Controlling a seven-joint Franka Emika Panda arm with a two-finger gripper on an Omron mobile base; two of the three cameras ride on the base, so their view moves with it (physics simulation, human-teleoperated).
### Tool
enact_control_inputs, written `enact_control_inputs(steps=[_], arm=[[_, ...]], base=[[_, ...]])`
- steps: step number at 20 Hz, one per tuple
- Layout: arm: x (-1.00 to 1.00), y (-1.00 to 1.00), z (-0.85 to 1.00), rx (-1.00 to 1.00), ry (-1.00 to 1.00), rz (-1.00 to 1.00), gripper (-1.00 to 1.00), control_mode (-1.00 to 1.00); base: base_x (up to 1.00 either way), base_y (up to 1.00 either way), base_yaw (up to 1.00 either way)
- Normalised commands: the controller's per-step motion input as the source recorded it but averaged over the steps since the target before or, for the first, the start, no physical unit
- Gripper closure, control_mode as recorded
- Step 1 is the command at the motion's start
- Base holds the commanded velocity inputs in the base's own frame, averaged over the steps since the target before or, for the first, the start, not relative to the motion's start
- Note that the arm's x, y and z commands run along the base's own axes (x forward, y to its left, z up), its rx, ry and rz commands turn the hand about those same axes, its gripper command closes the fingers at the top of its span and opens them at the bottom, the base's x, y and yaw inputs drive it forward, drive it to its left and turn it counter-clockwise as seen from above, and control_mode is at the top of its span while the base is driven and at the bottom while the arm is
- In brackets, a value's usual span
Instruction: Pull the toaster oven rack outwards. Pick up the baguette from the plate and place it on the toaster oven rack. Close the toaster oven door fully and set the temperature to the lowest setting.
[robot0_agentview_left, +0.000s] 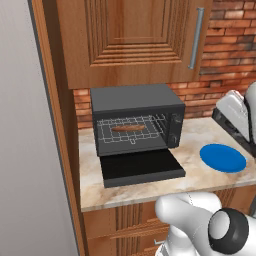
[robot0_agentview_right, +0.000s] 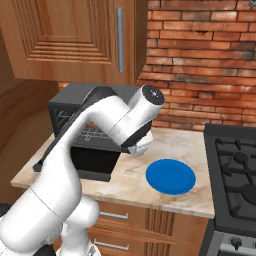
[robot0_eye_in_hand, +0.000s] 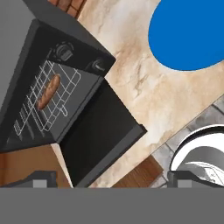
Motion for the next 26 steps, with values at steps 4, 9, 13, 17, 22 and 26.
enact_control_inputs(steps=[4,9,13,17,22,26], arm=[[-0.58,-0.24,-0.54,0.48,0.0,-0.13,-1.0,-1.0],[-0.4,-0.04,-0.19,0.12,0.0,-0.15,-1.0,-1.0],[-0.02,0.01,0.0,-0.01,0.08,-0.04,-1.0,-1.0],[0.02,0.03,-0.08,-0.06,0.2,0.0,-1.0,-1.0],[0.03,0.0,-0.44,0.05,0.2,0.0,-1.0,-1.0],[0.0,0.0,-0.47,0.21,0.1,0.0,-1.0,-1.0]], base=[[0.0,0.0,0.0],[0.0,0.0,0.0],[0.0,0.0,0.0],[0.0,0.0,0.0],[0.0,0.0,0.0],[0.0,0.0,0.0]])
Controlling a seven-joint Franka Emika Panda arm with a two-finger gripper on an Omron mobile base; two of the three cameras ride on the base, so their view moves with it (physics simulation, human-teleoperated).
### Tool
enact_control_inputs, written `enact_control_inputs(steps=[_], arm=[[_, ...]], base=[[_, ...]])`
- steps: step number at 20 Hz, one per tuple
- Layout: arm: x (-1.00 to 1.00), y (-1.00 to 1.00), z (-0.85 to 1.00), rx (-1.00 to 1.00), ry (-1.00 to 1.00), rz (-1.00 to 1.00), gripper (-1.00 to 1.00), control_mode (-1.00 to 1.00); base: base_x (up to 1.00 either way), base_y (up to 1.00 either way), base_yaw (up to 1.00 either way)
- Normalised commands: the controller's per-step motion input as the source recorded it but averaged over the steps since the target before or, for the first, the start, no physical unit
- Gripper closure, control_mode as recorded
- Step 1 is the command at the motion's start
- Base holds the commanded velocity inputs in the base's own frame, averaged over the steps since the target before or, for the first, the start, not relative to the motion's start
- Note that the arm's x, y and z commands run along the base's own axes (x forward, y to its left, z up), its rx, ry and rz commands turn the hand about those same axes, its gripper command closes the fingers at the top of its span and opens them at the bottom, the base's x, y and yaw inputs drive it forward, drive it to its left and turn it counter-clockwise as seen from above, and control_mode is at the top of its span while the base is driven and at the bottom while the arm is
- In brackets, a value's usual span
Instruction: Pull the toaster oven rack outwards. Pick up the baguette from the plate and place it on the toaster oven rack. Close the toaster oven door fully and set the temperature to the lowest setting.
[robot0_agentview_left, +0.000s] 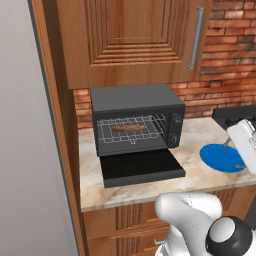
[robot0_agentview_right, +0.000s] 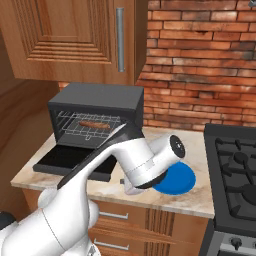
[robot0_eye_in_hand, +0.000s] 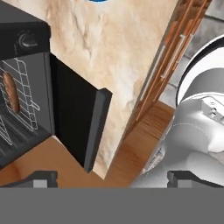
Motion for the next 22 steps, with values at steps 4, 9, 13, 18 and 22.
enact_control_inputs(steps=[4,9,13,18,22], arm=[[0.0,0.0,-0.28,0.18,0.03,0.0,-1.0,-1.0],[0.0,0.0,-0.06,0.02,0.09,0.0,-1.0,-1.0],[0.0,0.03,-0.05,-0.01,0.21,0.0,-1.0,-1.0],[0.01,0.12,-0.16,-0.04,0.26,0.0,-1.0,-1.0],[0.04,0.04,-0.2,0.0,0.24,0.0,-1.0,-1.0]], base=[[0.0,0.0,0.0],[0.0,0.0,0.0],[0.0,0.0,0.0],[0.0,0.0,0.0],[0.0,0.0,0.0]])
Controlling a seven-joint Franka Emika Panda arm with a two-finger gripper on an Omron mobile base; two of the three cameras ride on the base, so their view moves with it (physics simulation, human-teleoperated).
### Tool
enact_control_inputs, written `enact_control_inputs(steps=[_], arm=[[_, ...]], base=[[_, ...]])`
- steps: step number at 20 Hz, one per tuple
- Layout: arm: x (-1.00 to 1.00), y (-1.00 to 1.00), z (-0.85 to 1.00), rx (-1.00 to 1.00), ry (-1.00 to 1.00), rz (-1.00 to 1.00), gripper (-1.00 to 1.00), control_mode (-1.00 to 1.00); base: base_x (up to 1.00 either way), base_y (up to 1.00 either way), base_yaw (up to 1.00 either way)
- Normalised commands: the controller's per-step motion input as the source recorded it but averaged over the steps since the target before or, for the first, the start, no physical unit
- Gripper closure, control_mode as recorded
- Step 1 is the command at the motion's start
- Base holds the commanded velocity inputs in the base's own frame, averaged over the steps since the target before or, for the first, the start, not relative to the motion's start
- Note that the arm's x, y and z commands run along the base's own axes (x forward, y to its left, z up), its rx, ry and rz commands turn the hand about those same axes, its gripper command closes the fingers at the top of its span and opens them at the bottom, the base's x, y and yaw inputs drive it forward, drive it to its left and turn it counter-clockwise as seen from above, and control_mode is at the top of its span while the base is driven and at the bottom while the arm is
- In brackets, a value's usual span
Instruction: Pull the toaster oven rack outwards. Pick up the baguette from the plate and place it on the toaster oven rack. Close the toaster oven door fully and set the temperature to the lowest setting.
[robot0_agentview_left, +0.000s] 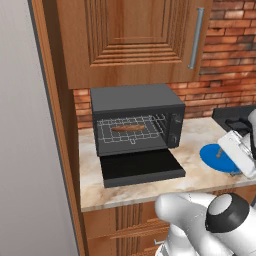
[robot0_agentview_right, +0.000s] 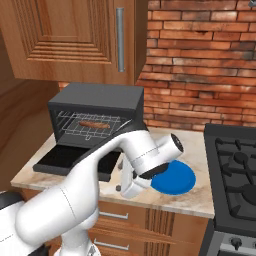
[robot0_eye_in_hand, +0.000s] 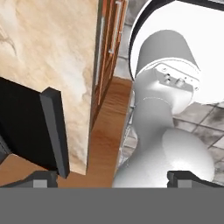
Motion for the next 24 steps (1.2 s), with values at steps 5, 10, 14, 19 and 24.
enact_control_inputs(steps=[5,10,14,19,24], arm=[[0.04,0.01,-0.25,0.0,0.18,0.0,-1.0,-1.0],[0.04,0.15,-0.21,0.0,0.13,0.0,-1.0,-1.0],[0.03,0.23,-0.18,0.0,0.1,0.0,-1.0,-1.0],[0.05,0.29,-0.22,0.0,0.1,-0.01,-1.0,-1.0],[0.03,0.08,-0.25,0.0,0.07,-0.02,-1.0,-1.0]], base=[[0.0,0.0,0.0],[0.0,0.0,0.0],[0.0,0.0,0.0],[0.0,0.0,0.0],[0.0,0.0,0.0]])
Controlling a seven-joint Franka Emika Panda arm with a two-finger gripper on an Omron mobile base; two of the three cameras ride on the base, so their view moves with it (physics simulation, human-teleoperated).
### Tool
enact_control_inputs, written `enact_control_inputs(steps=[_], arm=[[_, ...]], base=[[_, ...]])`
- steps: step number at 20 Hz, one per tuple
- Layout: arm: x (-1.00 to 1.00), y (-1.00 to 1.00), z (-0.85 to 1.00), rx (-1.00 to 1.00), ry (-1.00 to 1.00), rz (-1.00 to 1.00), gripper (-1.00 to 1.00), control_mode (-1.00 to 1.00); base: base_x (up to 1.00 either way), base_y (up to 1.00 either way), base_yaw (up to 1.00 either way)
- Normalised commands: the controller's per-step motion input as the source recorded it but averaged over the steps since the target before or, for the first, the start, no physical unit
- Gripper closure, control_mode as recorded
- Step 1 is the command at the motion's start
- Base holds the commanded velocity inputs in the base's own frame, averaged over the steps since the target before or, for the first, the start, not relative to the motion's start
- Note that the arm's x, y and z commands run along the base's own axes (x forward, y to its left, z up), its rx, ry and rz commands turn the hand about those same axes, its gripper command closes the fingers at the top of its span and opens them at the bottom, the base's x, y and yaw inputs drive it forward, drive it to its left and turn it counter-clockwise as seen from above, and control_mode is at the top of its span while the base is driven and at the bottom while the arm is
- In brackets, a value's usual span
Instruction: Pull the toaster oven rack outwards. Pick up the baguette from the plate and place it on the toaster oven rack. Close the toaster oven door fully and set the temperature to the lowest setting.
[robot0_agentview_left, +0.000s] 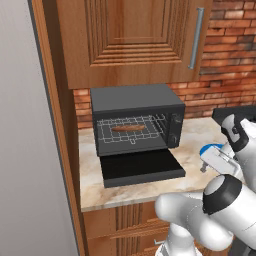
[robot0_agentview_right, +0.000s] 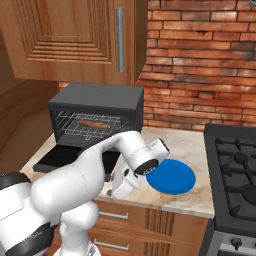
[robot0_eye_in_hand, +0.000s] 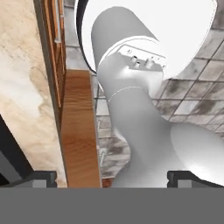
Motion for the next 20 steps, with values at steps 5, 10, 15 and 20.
enact_control_inputs(steps=[5,10,15,20], arm=[[0.04,0.03,-0.21,0.0,0.07,-0.02,-1.0,-1.0],[0.07,0.0,-0.16,0.0,0.09,-0.02,-1.0,-1.0],[0.11,0.0,-0.08,0.01,0.09,-0.01,-1.0,-1.0],[0.12,0.0,0.0,0.08,0.02,-0.01,-1.0,-1.0]], base=[[0.0,0.0,0.0],[0.0,0.0,0.0],[0.0,0.0,0.0],[0.0,0.0,0.0]])
